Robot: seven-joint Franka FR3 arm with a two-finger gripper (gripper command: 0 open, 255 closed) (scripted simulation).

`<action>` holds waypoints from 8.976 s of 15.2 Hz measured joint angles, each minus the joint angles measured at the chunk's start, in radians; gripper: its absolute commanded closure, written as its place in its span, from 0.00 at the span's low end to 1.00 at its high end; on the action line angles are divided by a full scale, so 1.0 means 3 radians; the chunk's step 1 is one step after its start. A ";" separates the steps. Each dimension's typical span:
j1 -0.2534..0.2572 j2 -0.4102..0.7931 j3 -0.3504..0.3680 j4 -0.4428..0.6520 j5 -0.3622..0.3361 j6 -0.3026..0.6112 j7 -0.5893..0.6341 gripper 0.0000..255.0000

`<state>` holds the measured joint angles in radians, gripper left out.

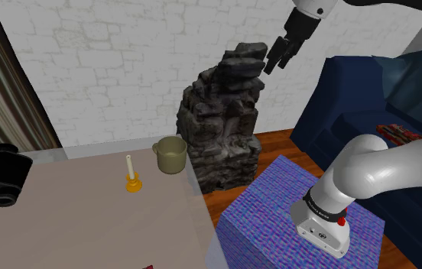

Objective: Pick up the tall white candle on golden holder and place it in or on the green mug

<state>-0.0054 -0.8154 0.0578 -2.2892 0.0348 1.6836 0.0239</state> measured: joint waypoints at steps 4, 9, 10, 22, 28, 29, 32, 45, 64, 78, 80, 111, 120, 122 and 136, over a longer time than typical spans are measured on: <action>0.0026 -0.0030 0.0118 -0.0181 0.0065 0.0190 0.0131 0.00; 0.0102 0.0027 0.0476 -0.0460 0.0242 0.0626 0.0506 0.00; 0.0122 0.0026 0.0554 -0.0537 0.0280 0.0727 0.0586 0.00; 0.0089 0.0777 0.1583 -0.0700 0.0444 0.1916 0.1578 0.00; -0.0219 0.1390 0.2262 -0.0553 0.0143 0.2493 0.2259 0.00; -0.0303 0.1503 0.2389 -0.0472 0.0041 0.2535 0.2399 0.00; -0.0641 0.1912 0.2859 -0.0307 -0.0415 0.2745 0.2927 0.00; -0.0037 0.4235 0.2817 0.0997 -0.3472 0.2204 0.5421 0.00; 0.0124 0.4504 0.2617 0.1130 -0.3735 0.2244 0.5553 1.00; -0.0056 0.4246 0.2851 0.1153 -0.3375 0.2099 0.5266 1.00; -0.0093 0.4197 0.2900 0.1177 -0.3295 0.2057 0.5195 1.00; -0.1478 0.2364 0.3406 0.0409 -0.0971 0.2533 0.3153 1.00; -0.1534 0.2285 0.3254 0.0010 -0.0882 0.2950 0.2965 1.00; -0.1590 0.2360 0.3309 -0.0032 -0.1027 0.3022 0.3079 1.00; -0.1649 0.2456 0.3371 -0.0056 -0.1211 0.3080 0.3227 0.00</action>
<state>-0.5000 -0.0787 1.0691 -2.3060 -0.3286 2.6077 0.9920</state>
